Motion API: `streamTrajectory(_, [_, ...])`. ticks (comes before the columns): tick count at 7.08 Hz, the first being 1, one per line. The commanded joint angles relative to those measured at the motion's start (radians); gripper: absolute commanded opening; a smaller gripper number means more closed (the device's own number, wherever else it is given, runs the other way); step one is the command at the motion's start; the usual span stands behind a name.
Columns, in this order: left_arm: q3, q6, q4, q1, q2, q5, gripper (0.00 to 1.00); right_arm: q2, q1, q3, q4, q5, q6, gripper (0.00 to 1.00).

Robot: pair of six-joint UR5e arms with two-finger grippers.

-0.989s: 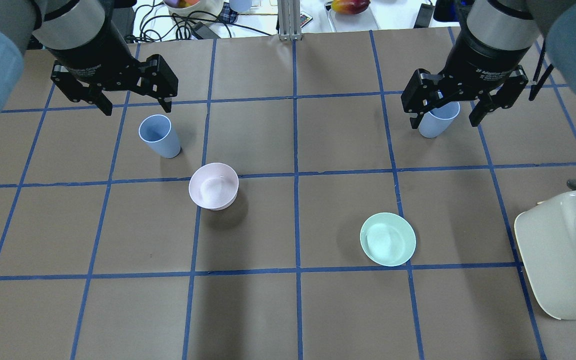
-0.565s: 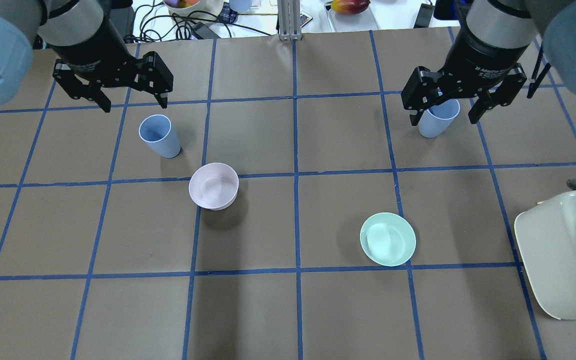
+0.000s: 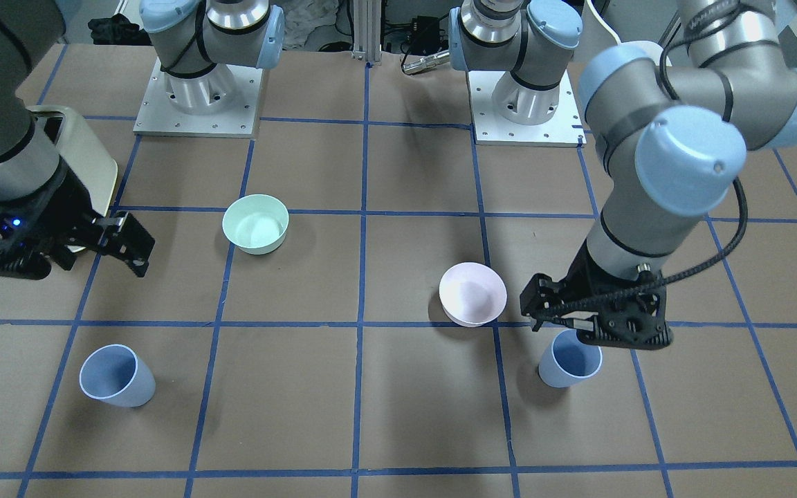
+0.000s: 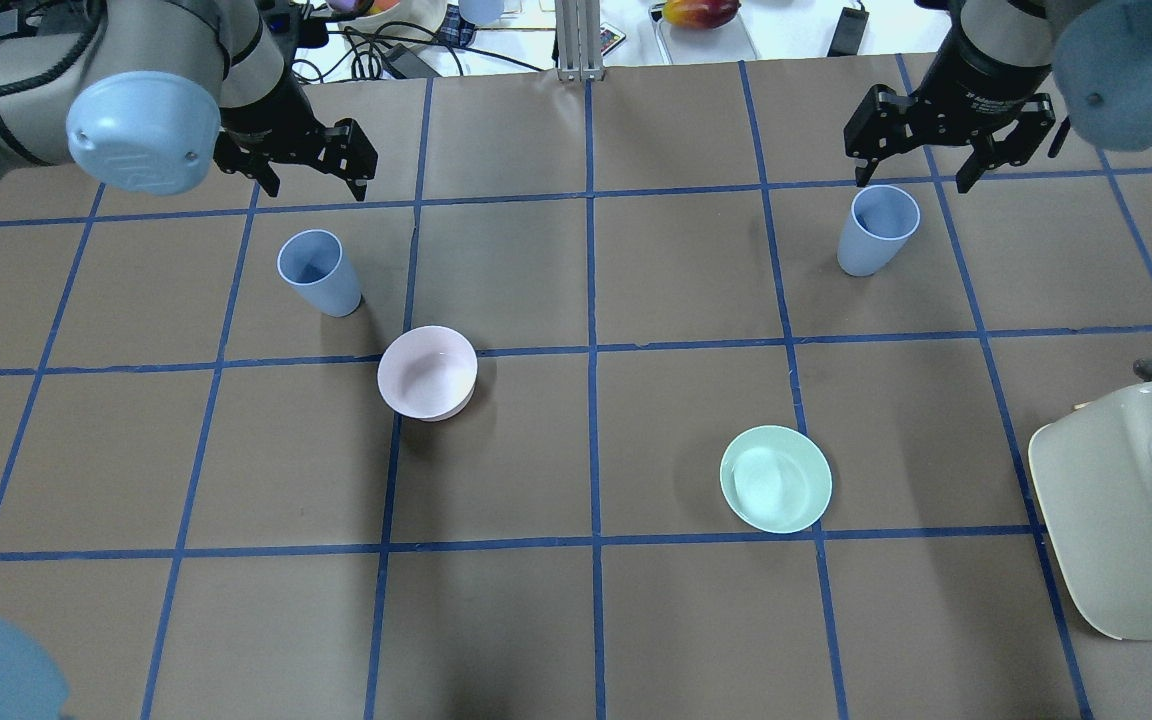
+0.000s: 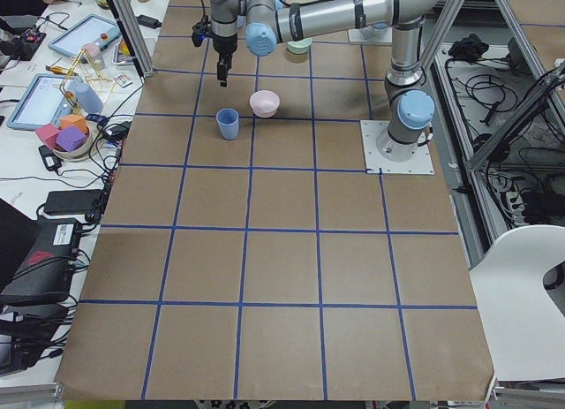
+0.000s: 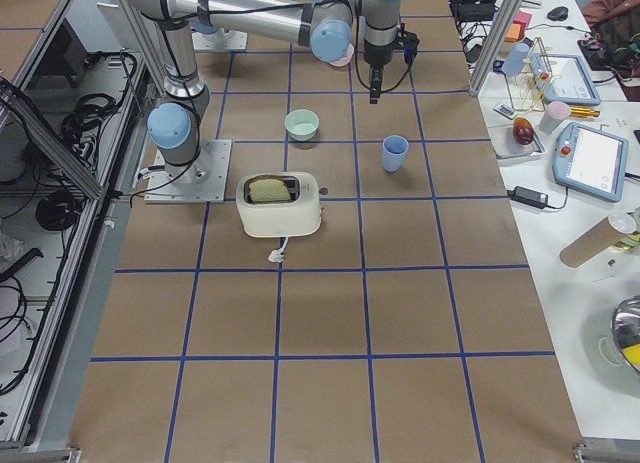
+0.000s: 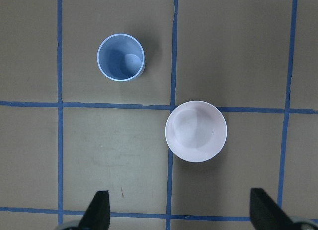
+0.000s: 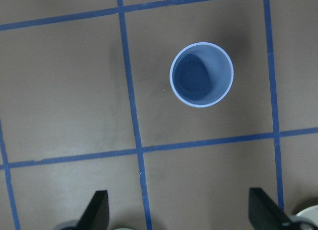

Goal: Stack blue cups with both arms

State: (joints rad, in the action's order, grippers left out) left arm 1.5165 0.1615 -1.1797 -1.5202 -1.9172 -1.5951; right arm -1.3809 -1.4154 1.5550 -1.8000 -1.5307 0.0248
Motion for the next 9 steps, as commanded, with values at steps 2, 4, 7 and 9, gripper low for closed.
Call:
streamTrajectory(2, [0.011,0.059,0.032,0.023,-0.123,-0.005,1.00,0.118,0.062,-0.039,-0.109,0.003,0.102,1.00])
streamTrajectory(4, [0.014,0.046,-0.012,0.025,-0.157,-0.006,1.00,0.218,0.067,-0.033,-0.278,0.001,0.139,1.00])
streamTrajectory(7, [0.008,0.052,-0.023,0.025,-0.174,-0.035,0.43,0.272,0.067,-0.035,-0.292,-0.013,0.184,1.00])
streamTrajectory(9, [-0.001,0.053,-0.023,0.023,-0.172,-0.039,0.00,0.305,0.067,-0.032,-0.294,-0.017,0.204,1.00])
